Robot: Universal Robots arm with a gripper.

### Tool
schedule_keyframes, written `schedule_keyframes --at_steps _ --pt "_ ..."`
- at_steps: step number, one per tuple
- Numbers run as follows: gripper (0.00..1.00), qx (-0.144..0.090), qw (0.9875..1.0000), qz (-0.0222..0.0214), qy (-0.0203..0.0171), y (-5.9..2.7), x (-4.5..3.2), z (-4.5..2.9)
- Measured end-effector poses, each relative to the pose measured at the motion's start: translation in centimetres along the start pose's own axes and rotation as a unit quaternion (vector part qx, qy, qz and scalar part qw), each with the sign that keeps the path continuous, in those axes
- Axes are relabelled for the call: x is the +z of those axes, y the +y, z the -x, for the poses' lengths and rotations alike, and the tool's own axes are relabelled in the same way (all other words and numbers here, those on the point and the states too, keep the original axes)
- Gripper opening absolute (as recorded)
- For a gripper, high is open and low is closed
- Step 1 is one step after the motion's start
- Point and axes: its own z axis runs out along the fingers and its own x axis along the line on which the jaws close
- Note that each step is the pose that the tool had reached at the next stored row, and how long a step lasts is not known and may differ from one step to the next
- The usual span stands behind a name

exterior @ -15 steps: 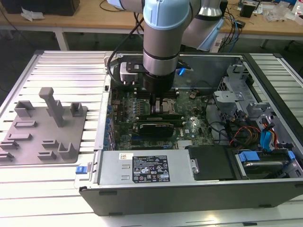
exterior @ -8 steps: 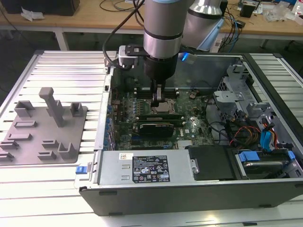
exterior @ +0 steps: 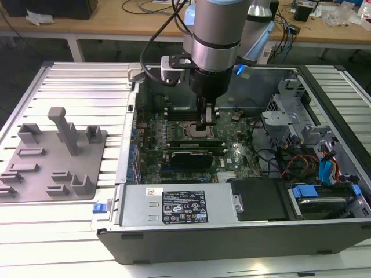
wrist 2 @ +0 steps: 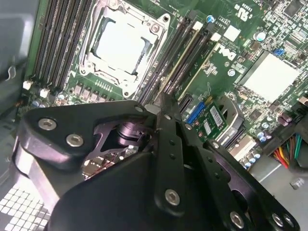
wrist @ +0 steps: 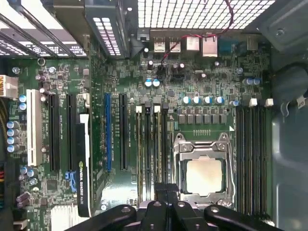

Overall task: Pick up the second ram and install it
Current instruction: 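Press down the second ram until it locks into place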

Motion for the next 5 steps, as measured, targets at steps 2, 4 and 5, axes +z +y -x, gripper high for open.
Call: schedule_keyframes --at_steps 2,4,5 --pt "0.08 0.000 1.0000 0.0000 0.0000 -0.01 0.00 0.00" --pt "0.08 0.000 1.0000 0.0000 0.0000 -0.02 0.00 0.00" --pt "0.08 0.000 1.0000 0.0000 0.0000 -0.02 0.00 0.00"
